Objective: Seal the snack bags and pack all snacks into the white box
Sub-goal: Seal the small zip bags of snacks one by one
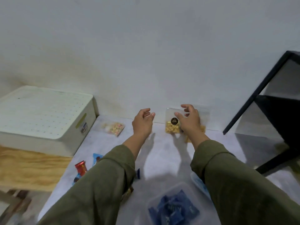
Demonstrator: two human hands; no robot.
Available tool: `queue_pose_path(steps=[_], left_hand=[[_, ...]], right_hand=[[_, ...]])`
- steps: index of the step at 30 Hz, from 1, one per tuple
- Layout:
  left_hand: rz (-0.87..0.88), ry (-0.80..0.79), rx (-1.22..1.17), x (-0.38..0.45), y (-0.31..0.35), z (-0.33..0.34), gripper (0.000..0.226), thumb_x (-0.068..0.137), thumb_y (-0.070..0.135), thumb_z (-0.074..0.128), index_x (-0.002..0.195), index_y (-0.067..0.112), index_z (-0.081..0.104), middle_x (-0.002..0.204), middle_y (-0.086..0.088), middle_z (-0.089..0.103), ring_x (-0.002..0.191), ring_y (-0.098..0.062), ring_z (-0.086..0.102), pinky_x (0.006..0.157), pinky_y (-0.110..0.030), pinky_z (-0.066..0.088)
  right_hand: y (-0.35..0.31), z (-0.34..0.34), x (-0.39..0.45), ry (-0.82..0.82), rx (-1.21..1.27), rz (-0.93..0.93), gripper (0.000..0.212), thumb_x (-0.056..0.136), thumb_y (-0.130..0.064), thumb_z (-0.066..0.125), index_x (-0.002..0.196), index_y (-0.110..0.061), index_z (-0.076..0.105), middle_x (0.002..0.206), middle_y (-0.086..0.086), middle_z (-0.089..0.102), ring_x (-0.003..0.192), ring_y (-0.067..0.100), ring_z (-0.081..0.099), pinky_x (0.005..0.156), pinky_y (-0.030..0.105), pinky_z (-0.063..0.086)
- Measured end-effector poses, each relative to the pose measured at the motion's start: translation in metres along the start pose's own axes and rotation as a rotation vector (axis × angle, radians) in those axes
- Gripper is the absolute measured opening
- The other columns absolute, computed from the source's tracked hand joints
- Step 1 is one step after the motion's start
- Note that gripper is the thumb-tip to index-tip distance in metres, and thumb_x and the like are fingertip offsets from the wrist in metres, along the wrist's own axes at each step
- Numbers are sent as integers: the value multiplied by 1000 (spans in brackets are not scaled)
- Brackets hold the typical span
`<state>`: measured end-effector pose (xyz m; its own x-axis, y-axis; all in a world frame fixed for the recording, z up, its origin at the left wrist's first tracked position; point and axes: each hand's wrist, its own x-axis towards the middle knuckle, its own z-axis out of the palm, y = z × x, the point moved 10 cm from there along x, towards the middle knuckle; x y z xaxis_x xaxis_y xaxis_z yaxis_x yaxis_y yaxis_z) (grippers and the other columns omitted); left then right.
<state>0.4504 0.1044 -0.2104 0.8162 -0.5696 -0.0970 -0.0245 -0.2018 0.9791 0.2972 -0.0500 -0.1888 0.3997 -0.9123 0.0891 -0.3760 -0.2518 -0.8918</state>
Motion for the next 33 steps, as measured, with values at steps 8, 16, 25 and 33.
queue_pose_path(steps=[8, 16, 25, 33], left_hand=[[-72, 230, -4, -1, -43, -168, 32, 92, 30, 57, 121, 17, 57, 121, -5, 63, 109, -18, 57, 98, -31, 44], [-202, 350, 38, 38, -103, -226, 34, 95, 32, 52, 124, 15, 55, 124, -6, 61, 113, -22, 56, 98, -33, 43], [-321, 370, 121, 112, -169, -223, 49, 95, 33, 52, 140, 17, 42, 145, -4, 44, 133, -23, 42, 112, -34, 33], [-374, 413, 108, 142, -213, -209, 51, 95, 31, 52, 143, 20, 37, 143, -6, 45, 124, -21, 48, 94, -19, 32]], right_hand=[[-61, 136, -74, -243, -4, -86, 39, 85, -25, 67, 121, -20, 53, 118, 7, 53, 97, 17, 50, 81, 26, 38], [-68, 240, -56, -425, -63, -100, 37, 85, -23, 68, 119, -16, 55, 105, 3, 54, 93, 18, 51, 79, 25, 39], [-39, 375, 8, -685, -194, -191, 35, 84, -25, 68, 117, -17, 58, 110, 1, 59, 98, 11, 52, 84, 22, 40], [-8, 446, 41, -876, -250, -268, 35, 85, -18, 67, 118, -7, 59, 118, 15, 60, 106, 26, 56, 95, 36, 46]])
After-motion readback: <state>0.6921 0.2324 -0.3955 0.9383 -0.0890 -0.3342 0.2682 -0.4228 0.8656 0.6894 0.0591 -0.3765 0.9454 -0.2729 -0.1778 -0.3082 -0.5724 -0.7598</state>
